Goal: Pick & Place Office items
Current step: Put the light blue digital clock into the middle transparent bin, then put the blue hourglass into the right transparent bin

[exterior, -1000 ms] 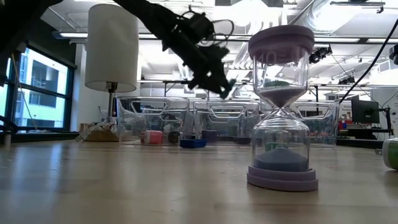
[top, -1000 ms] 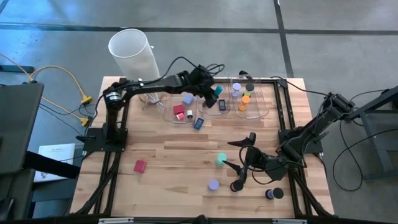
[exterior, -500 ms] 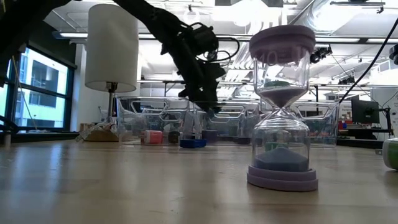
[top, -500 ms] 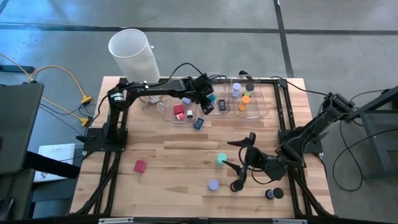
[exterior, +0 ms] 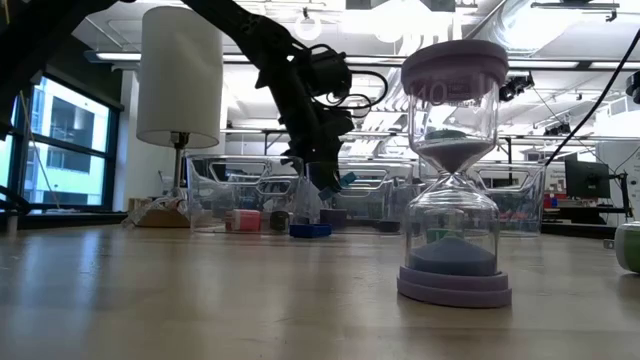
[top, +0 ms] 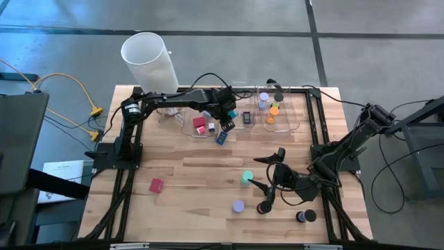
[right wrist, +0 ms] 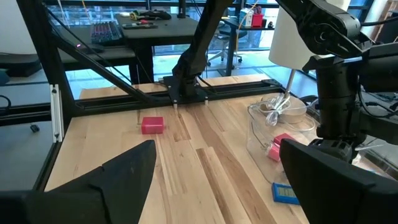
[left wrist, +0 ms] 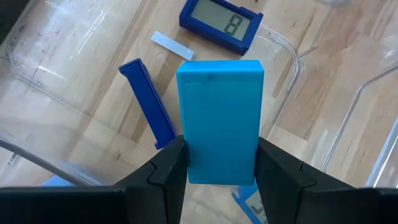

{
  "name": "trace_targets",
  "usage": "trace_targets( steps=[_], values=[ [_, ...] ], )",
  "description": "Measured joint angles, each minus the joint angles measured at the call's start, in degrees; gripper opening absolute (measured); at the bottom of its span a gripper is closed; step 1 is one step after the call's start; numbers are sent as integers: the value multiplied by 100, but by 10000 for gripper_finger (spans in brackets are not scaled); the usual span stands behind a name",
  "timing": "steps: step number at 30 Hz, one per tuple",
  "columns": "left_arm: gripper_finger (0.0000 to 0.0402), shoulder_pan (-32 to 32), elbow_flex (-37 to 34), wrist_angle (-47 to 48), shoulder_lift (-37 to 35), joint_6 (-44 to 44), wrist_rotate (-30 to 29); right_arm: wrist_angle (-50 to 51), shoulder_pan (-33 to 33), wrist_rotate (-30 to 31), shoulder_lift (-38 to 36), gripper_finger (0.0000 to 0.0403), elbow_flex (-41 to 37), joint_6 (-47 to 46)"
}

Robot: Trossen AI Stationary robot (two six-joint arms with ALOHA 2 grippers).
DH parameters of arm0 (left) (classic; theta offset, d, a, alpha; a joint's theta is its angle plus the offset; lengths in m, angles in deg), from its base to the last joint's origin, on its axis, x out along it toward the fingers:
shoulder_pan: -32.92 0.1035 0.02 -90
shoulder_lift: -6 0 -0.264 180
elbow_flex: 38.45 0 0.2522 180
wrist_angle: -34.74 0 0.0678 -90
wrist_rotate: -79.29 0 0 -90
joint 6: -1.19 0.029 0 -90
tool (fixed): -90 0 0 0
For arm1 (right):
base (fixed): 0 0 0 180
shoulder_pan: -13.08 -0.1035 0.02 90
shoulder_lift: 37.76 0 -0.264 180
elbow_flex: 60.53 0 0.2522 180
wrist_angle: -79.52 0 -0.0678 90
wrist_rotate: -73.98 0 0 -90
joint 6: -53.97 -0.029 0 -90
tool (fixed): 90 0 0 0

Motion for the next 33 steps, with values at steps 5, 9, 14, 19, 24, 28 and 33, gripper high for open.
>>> trace_targets(
  steps=[5,9,14,19,24,28,33],
  values=[
    [159,-45,0,-2,0,-83,14,1,0,0,0,332,0,0],
    [196,-72,0,-2,0,-24,39,2,0,-1,0,332,0,0],
    [209,-112,0,-54,0,-20,37,4,0,-10,0,332,0,0],
    [212,-161,24,-81,-13,49,35,13,0,-22,0,332,0,0],
    [213,-317,110,200,-387,268,17,91,0,-205,0,332,0,99],
    [213,-513,144,409,-992,285,-24,93,0,-508,0,332,2,197],
    [213,-844,151,1079,-1717,103,-16,95,0,-793,0,332,2,315]
  ],
)
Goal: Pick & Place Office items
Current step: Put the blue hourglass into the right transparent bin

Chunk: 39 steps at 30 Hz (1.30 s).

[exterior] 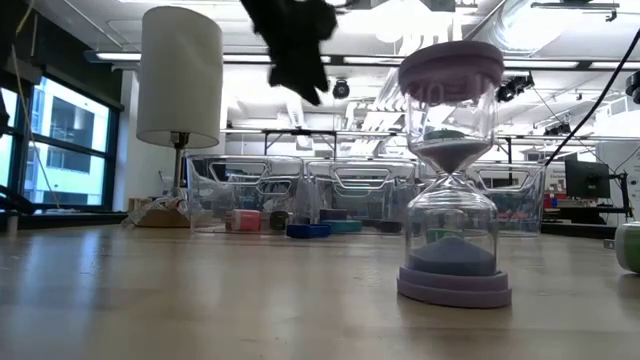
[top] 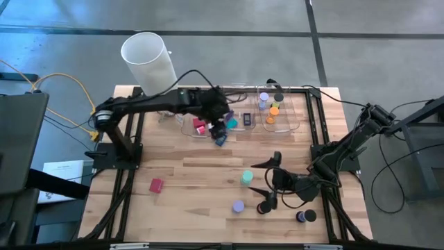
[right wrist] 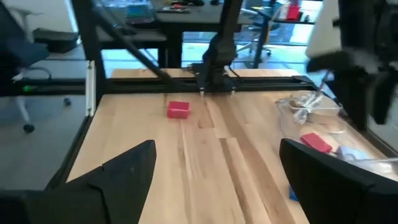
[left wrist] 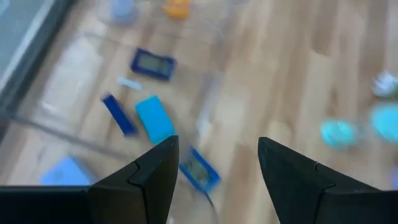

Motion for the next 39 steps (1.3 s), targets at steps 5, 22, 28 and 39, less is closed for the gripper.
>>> trace_targets(
  steps=[5,22,28,39],
  values=[
    [214,-434,-38,1309,-374,-100,18,-138,11,-445,0,332,0,174],
    [214,-2641,-55,4389,-506,-1782,-976,549,11,-1403,-7,332,1306,553],
    [214,-3711,-153,4467,-637,-1772,-1351,2412,22,-1436,312,320,2230,-306],
    [214,-5110,-258,4413,-980,-2651,-2104,6494,153,-3419,623,301,2953,-5883]
  ],
)
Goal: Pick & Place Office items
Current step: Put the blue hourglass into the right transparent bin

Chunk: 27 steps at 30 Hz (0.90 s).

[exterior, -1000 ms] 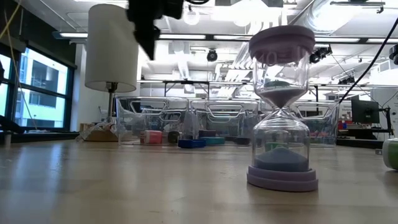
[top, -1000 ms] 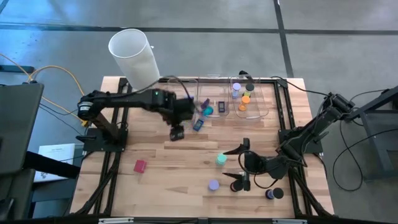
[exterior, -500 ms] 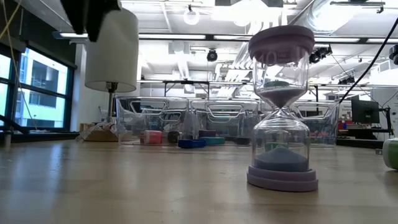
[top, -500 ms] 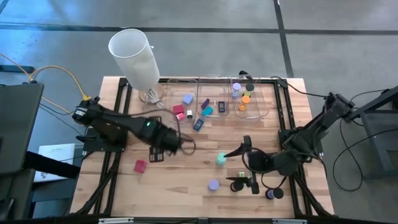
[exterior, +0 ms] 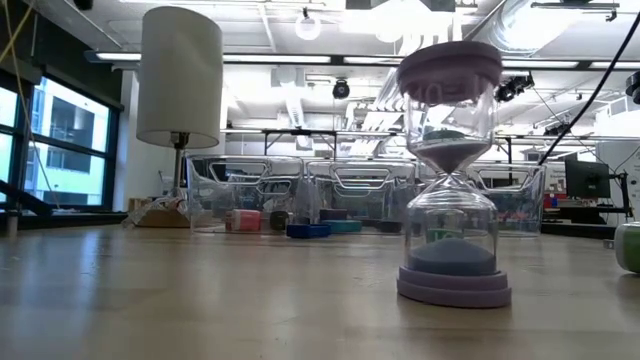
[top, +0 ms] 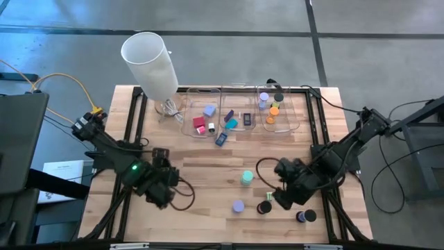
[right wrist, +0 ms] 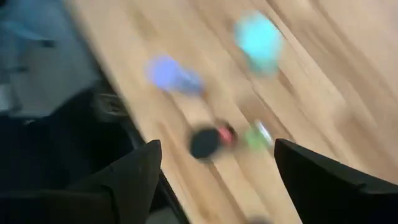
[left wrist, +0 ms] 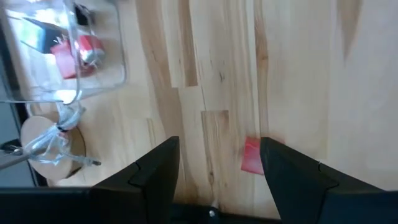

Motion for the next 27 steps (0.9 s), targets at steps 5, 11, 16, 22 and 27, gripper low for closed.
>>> trace_targets(
  steps=[5,11,16,22,27],
  values=[
    [214,-372,0,-5,-22,-314,-380,855,11,-879,0,301,-142,-1775],
    [214,-666,0,-6,-22,-459,-585,989,-155,-1874,2,301,-471,-3448],
    [214,-635,0,-48,-22,-409,-605,906,-418,-2211,2,301,-864,-4408],
    [214,-350,0,-75,-22,-144,-596,841,-693,-2684,2,301,-1160,-4948],
    [214,-106,0,-164,-22,9,-569,429,-957,-2317,22,301,-1215,-5333]
  ],
)
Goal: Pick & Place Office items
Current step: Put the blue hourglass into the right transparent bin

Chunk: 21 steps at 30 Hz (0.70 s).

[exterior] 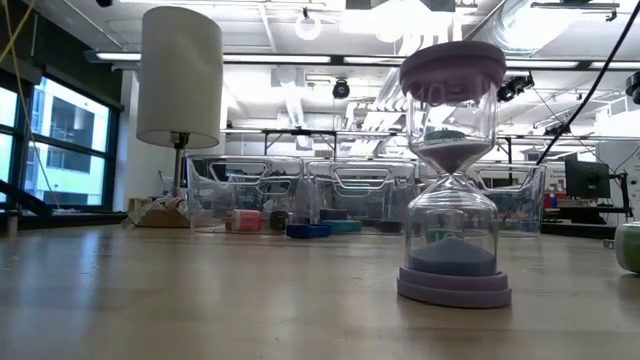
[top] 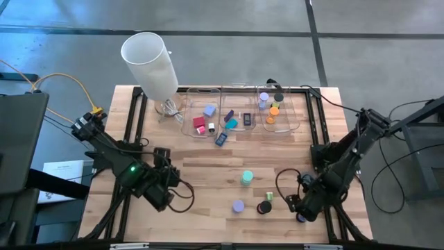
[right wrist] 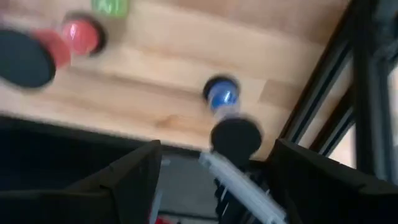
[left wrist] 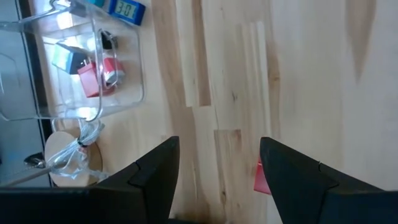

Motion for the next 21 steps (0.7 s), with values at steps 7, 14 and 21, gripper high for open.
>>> trace_targets(
  steps=[7,14,21],
  values=[
    [214,290,-134,-159,2,384,39,-416,-410,123,386,301,7,-222],
    [214,554,-352,-256,2,620,414,-538,-556,-190,869,301,5,-222],
    [214,623,-367,-306,2,741,421,-608,-549,-293,1148,301,4,-211]
  ],
)
